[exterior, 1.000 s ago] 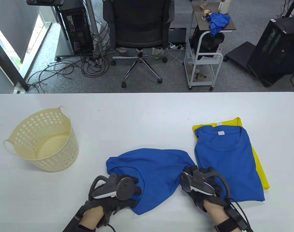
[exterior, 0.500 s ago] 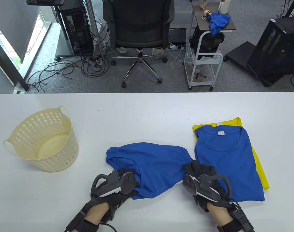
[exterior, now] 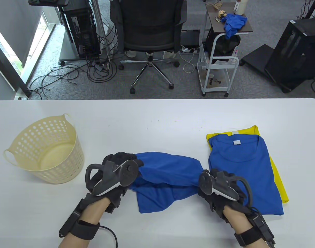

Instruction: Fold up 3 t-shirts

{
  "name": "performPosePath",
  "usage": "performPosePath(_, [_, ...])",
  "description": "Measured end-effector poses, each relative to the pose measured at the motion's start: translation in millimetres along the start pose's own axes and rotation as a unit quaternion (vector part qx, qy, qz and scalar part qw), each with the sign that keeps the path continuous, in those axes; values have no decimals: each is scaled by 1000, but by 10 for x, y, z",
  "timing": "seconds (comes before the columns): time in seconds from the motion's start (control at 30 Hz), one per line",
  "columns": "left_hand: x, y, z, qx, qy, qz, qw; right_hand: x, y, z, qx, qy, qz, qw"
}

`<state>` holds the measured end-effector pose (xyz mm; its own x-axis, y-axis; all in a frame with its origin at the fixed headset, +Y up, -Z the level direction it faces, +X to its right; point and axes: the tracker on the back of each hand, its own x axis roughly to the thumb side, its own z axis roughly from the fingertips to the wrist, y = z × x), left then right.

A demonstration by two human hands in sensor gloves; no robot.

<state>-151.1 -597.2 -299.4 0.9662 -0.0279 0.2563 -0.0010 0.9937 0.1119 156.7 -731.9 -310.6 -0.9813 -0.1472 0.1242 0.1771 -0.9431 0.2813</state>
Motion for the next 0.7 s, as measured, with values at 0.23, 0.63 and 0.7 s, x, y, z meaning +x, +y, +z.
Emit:
performPosePath(0.23, [-185, 211, 18, 26, 48, -29, 998, 16, -425, 37, -254, 79, 121, 956])
performPosePath(0.63, [-778, 1014, 372, 148, 126, 57, 979, -301, -2006, 957, -378, 83, -16, 922])
performPosePath(0.7, [-777, 896, 360, 132, 126, 51, 982, -296, -1712, 721, -345, 100, -8, 933])
